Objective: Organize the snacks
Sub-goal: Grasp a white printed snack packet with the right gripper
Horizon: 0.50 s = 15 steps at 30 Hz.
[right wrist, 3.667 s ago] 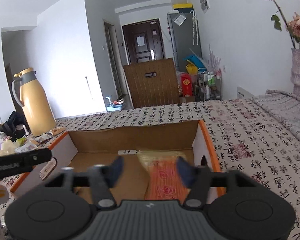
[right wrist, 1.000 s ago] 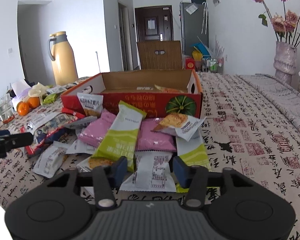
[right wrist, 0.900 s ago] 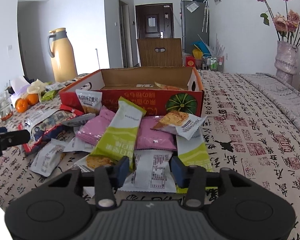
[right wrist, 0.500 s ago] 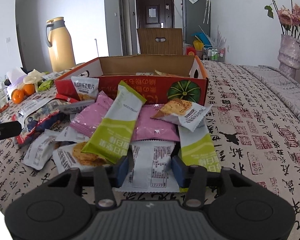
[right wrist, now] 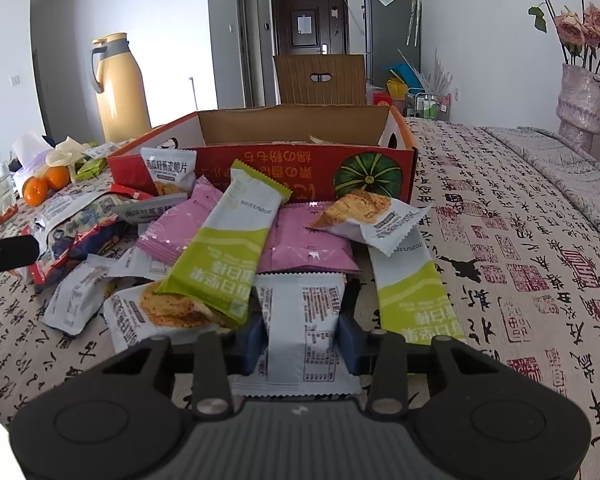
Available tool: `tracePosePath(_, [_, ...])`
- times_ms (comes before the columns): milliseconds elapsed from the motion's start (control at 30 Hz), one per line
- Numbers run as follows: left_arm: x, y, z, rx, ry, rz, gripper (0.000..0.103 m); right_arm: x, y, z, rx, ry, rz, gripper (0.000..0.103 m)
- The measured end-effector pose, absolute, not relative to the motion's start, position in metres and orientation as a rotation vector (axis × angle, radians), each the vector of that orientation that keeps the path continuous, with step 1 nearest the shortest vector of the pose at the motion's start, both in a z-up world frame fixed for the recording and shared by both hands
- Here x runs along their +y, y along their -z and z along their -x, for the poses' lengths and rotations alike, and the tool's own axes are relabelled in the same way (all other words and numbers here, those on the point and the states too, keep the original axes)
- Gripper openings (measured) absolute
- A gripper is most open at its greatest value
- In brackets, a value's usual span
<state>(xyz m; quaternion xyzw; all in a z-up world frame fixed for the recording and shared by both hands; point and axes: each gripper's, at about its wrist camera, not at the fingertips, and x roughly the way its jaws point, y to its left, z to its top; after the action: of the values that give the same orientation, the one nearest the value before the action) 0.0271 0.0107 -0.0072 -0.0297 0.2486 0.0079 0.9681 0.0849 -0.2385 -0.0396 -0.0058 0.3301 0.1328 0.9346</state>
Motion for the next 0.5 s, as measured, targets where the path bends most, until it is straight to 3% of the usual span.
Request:
tracePosePath(333, [0.002, 0.006, -0.024, 0.48, 0.009, 0.039, 0.102, -0.257, 0.014, -0.064, 0.533, -0.232, -0.054, 0.039])
tracePosePath(500, [-0.01, 0.009, -0.029, 0.499, 0.03, 0.012, 0.089, -0.26, 0.011, -0.061, 0.52, -0.228, -0.064, 0.039])
